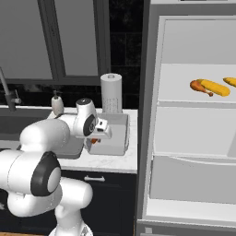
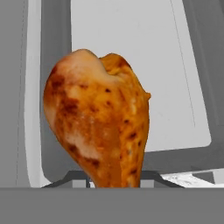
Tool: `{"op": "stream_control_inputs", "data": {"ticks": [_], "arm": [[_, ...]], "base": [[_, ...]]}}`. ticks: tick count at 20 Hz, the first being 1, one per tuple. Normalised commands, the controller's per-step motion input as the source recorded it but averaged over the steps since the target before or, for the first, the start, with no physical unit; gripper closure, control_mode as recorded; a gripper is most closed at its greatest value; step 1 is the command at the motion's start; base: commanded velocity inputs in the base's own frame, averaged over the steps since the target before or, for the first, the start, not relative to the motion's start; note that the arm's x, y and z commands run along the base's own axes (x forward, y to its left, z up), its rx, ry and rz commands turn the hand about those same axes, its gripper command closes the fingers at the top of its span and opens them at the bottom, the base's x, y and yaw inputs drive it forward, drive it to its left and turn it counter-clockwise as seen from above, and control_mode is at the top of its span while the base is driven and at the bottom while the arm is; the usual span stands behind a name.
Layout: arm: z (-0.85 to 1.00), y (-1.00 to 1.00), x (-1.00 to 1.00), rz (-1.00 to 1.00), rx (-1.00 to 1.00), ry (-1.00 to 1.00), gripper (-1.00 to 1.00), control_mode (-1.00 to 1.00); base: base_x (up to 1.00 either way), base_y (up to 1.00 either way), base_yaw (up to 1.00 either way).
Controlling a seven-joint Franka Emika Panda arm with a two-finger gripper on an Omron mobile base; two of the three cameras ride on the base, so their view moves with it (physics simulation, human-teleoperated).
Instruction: Place one corn and one chicken drumstick in each tupperware on the nearby counter, to pack two identical lunches.
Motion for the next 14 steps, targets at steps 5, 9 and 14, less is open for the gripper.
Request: {"op": "stream_control_inputs", "data": {"ticks": [5, 9, 14], "arm": [[0.23, 0.00, 0.33, 0.00, 0.00, 0.00, 1.00, -1.00], [0.20, 0.00, 0.82, 0.00, 0.00, 0.01, 1.00, -1.00], [-0.01, 0.00, 0.81, 0.00, 0.00, 0.06, 1.00, -1.00]], "base": [[0.00, 0.00, 0.00], [0.00, 0.00, 0.00], [0.00, 0.00, 0.00]]}}
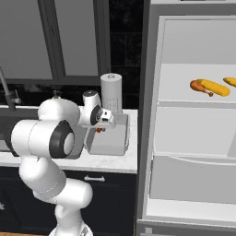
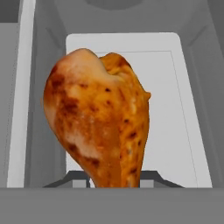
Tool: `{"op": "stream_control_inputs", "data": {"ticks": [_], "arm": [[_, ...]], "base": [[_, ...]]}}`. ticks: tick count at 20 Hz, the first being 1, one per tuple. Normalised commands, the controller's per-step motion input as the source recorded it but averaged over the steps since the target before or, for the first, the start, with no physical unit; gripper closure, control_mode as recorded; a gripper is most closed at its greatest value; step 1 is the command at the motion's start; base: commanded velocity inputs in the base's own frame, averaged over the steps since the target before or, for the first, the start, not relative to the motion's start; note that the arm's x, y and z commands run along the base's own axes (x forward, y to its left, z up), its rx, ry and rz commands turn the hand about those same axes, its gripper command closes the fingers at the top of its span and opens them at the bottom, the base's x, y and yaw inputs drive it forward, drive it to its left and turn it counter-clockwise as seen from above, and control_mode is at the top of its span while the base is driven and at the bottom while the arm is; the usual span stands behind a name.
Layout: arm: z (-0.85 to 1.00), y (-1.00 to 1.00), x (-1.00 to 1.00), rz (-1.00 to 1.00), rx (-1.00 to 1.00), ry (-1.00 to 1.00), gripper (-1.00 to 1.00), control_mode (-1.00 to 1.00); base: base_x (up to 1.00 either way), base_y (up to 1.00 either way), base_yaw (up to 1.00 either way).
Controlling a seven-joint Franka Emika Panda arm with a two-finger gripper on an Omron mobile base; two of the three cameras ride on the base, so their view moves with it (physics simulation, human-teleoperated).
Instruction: Place one corn and one chicken drumstick in each tupperware on the nearby counter, to pack two identical lunches.
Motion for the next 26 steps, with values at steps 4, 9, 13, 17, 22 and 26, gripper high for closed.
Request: {"op": "stream_control_inputs", "data": {"ticks": [4, 9, 13, 17, 22, 26], "arm": [[-0.22, 0.00, 0.19, 0.00, 0.00, 0.01, 1.00, -1.00], [-0.45, 0.00, 0.18, 0.00, 0.00, 0.00, 1.00, -1.00], [-0.61, 0.00, 0.10, 0.00, 0.00, 0.00, 1.00, -1.00], [-0.28, 0.00, 0.00, 0.00, 0.00, 0.00, 1.00, -1.00], [0.00, 0.00, 0.00, 0.00, 0.00, 0.00, -1.00, -1.00], [0.01, 0.00, 0.00, 0.00, 0.00, 0.00, -1.00, -1.00]], "base": [[0.00, 0.00, 0.00], [0.00, 0.00, 0.00], [0.00, 0.00, 0.00], [0.00, 0.00, 0.00], [0.00, 0.00, 0.00], [0.00, 0.00, 0.00]]}}
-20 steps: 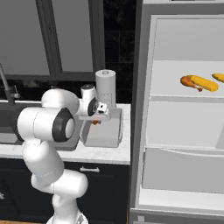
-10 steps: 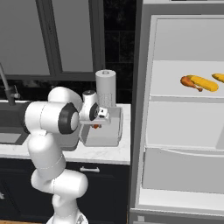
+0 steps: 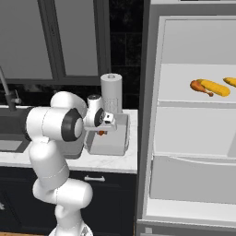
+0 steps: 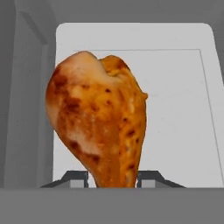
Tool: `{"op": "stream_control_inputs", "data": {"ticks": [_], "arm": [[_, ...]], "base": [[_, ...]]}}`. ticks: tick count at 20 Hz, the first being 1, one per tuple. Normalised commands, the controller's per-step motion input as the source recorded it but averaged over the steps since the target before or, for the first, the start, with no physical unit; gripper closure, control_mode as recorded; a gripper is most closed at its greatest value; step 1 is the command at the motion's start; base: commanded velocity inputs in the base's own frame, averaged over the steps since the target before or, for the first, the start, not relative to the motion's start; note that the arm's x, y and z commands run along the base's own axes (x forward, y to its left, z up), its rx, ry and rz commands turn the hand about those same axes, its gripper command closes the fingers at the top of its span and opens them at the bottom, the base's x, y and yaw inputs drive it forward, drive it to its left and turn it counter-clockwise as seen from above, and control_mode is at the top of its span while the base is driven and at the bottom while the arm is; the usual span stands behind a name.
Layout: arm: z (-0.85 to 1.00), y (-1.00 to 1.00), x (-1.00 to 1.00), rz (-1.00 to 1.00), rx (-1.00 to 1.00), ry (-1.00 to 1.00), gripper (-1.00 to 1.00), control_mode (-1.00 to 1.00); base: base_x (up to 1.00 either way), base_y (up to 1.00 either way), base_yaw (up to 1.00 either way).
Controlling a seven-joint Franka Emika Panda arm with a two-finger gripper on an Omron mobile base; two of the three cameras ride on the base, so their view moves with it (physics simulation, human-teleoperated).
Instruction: Place one corn and one chicken drumstick in each tupperware on the nearby counter, to pack two identical lunches.
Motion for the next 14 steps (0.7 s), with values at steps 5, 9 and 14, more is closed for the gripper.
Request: {"op": "stream_control_inputs", "data": {"ticks": [5, 9, 14], "arm": [[0.12, 0.00, 0.00, 0.00, -0.02, 0.00, -1.00, -1.00], [0.61, 0.00, 0.00, 0.00, -0.01, 0.00, -1.00, -1.00], [0.89, 0.00, -0.68, 0.00, 0.00, -0.03, -1.00, -1.00]], "base": [[0.00, 0.00, 0.00], [0.00, 0.00, 0.00], [0.00, 0.00, 0.00]]}}
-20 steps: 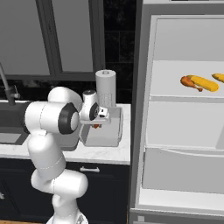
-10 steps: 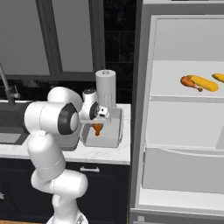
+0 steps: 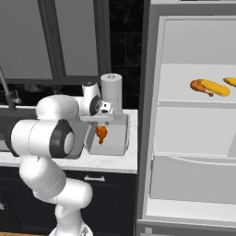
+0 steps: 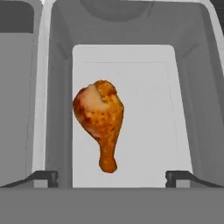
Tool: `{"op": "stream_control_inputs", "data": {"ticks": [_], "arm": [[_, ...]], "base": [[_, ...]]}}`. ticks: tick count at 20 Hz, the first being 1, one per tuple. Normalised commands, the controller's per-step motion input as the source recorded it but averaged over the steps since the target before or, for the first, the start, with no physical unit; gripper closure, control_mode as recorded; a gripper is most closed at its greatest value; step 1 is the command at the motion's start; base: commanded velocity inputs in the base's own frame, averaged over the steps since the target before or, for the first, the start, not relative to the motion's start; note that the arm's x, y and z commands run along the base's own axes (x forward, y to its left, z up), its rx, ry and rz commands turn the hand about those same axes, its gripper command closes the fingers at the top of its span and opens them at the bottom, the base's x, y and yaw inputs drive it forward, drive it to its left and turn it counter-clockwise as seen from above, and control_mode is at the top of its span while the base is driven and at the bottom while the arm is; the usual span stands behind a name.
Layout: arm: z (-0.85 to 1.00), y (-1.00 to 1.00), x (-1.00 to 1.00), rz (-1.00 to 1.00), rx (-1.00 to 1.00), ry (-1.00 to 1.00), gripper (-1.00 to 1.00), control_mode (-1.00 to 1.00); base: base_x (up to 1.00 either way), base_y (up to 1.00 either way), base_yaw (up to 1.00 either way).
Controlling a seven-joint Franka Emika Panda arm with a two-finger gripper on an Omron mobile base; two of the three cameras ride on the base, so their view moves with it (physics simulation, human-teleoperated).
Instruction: Place one corn and one chicken drumstick in each tupperware on the nearby counter, to pack two identical lunches.
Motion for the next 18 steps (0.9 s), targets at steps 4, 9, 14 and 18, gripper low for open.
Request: {"op": "stream_control_inputs", "data": {"ticks": [4, 9, 14, 18], "arm": [[0.63, 0.04, -1.00, 0.00, 0.00, 0.00, -1.00, -1.00], [0.10, 0.33, -1.00, 0.00, 0.00, 0.06, -1.00, -1.00], [-0.14, 0.30, -0.96, 0.00, 0.04, 0.03, -1.00, -1.00], [0.16, 0.01, -0.72, 0.00, 0.08, -0.04, -1.00, -1.00]], "base": [[0.00, 0.00, 0.00], [0.00, 0.00, 0.00], [0.00, 0.00, 0.00], [0.00, 0.00, 0.00]]}}
